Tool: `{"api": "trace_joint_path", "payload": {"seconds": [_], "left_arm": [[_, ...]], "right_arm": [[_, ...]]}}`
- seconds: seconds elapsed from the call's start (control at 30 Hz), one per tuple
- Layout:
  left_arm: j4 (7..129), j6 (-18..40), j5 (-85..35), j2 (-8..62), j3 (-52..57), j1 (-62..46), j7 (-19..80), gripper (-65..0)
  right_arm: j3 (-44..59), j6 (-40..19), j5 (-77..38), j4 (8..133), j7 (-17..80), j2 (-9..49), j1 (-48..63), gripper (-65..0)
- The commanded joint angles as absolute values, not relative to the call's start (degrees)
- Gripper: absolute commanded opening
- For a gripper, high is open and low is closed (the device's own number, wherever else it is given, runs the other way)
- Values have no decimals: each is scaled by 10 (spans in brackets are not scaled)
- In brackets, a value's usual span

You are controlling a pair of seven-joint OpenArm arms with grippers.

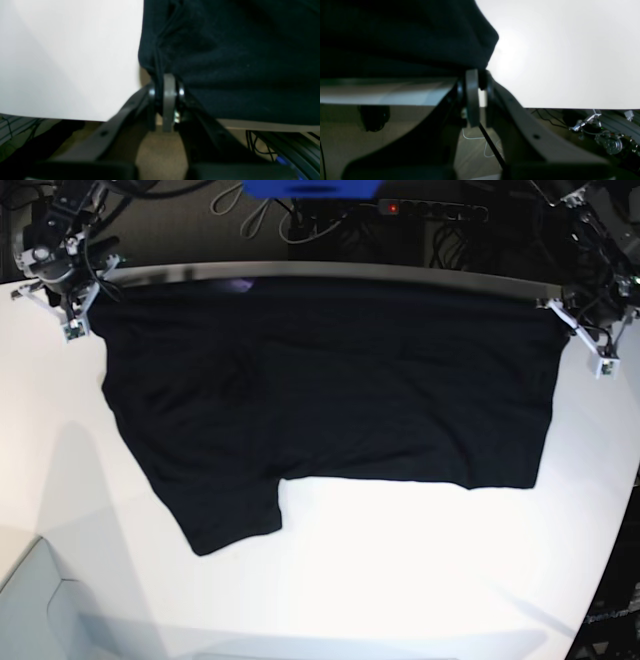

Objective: Layout the t-shirt on the table in an organized manner, then fold the t-shirt properly
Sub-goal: 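Hold the shirt edge taut with both grippers and lower it, then open both grippers and move them to the shirt's opposite corners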

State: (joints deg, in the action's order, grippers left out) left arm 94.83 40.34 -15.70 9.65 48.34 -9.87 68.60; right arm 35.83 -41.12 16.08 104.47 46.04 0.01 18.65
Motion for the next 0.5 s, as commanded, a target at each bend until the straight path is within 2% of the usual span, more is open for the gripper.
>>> {"api": "trace_joint_path", "payload": {"seconds": [0.0,0.03,0.17,0.27,0.37,0.47], "left_arm": [[956,400,-154,108,487,-96,680,-645],[956,400,-154,108,487,-96,680,-642],[956,400,-155,110,483,-96,682,-620],[961,400,-154,109,487,-98,684,-528],[961,400,-154,110,488,-101,682,-412],[961,400,-154,111,488,-101,682,-389]], "right_arm": [[361,-400,167,1056,458,8,186,-650],[361,-400,167,1056,458,9,186,-648],[361,-400,168,1056,458,9,186,-529],[361,-400,168,1057,458,9,186,-452],[364,-400,168,1075,458,10,185,-435],[364,-400,168,1106,464,9,187,-434]]}}
